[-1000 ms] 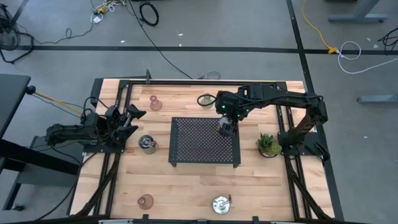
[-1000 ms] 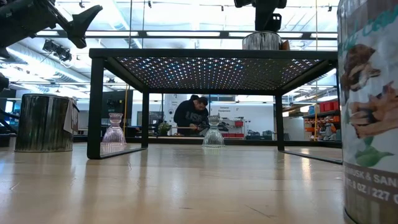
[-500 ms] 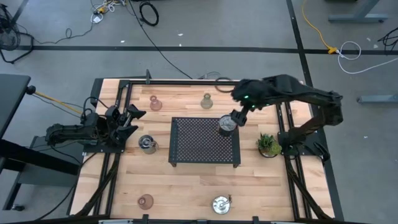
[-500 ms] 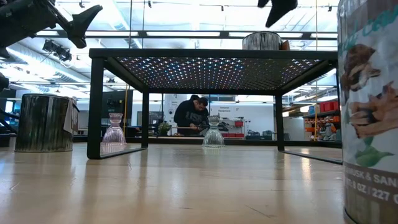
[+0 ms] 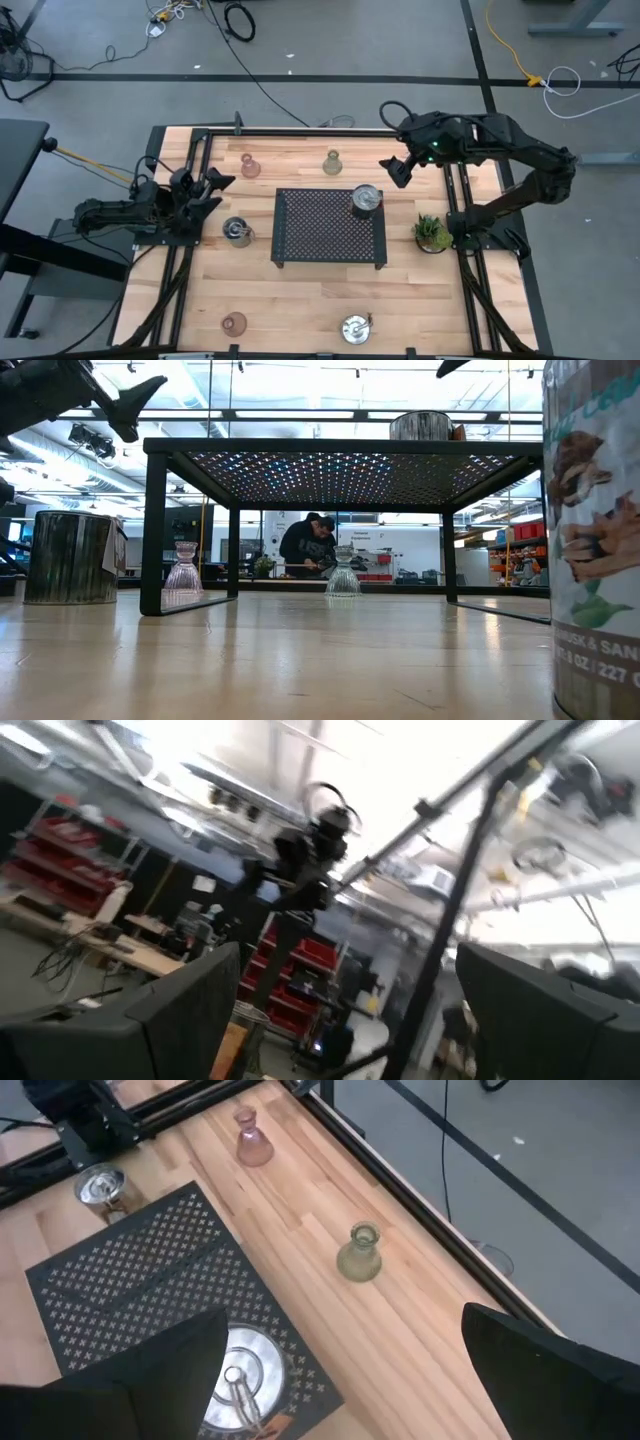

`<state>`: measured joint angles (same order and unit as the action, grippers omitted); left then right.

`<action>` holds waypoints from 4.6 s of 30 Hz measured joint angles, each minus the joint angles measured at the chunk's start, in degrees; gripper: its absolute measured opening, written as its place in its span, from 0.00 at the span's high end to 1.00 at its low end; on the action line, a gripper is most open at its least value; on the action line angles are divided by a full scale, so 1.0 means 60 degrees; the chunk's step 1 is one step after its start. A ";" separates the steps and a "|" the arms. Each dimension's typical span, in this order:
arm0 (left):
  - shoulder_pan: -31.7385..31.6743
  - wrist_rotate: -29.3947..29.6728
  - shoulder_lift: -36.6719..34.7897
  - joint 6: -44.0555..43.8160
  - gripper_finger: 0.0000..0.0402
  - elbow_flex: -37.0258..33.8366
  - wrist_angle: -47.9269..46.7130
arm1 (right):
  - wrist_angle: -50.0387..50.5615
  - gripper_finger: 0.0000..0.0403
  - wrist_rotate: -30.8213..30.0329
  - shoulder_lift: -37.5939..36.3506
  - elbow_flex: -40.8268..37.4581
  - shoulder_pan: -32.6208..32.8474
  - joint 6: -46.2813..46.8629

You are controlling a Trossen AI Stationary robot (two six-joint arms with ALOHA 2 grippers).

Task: Pick & Place candle stick holders
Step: Put the top brown scented candle on the shelf aligned with the other scented candle

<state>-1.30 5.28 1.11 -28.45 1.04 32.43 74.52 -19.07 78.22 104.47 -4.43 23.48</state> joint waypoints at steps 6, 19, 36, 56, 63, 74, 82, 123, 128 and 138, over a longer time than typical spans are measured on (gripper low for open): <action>0.0000 0.1785 -0.0001 -0.0573 0.07 0.0000 -0.0056 | 0.0001 0.01 0.0106 0.0029 0.0000 0.0004 -0.0042; -0.0004 0.3496 0.0065 -0.0635 0.07 0.1293 -0.2482 | 0.0003 0.01 0.0097 0.0029 0.0000 0.0004 0.0001; -0.0003 0.2740 0.6353 -0.2868 0.07 1.1145 -1.5135 | -0.0231 0.01 0.0081 0.0029 0.0000 -0.0060 -0.0487; 0.0051 -0.1003 1.1138 -0.3957 0.07 1.3467 -2.0397 | -0.0107 0.01 0.0106 0.0033 0.0000 -0.0058 -0.1787; 0.0295 -0.1088 1.1148 -0.4213 0.07 1.3435 -2.0148 | 0.0033 0.01 0.0105 0.0033 0.0000 -0.0058 -0.1824; 0.0930 -0.0103 1.1120 -0.4082 0.07 1.3431 -2.0299 | 0.0036 0.01 0.0109 0.0033 0.0000 -0.0058 -0.1999; 0.1154 -0.0228 1.1120 -0.4327 0.03 1.3431 -2.0106 | 0.0036 0.01 0.0109 0.0033 0.0000 -0.0058 -0.2035; 0.2472 -0.0359 1.3854 -0.5022 0.01 1.0447 -1.9008 | 0.0524 0.01 0.0884 0.0033 0.0000 -0.0055 -0.2348; 0.2609 -0.0432 1.3808 -0.5145 0.01 1.0048 -1.8177 | 0.0528 0.01 0.0925 0.0033 0.0000 -0.0058 -0.2479; 0.2619 -0.0141 1.3805 -0.4947 0.01 0.9693 -1.7965 | 0.0520 0.01 0.0922 0.0033 0.0000 -0.0058 -0.2498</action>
<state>14.41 4.43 83.94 -58.14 59.20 -75.36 77.64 -13.54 78.41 104.47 -4.78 8.49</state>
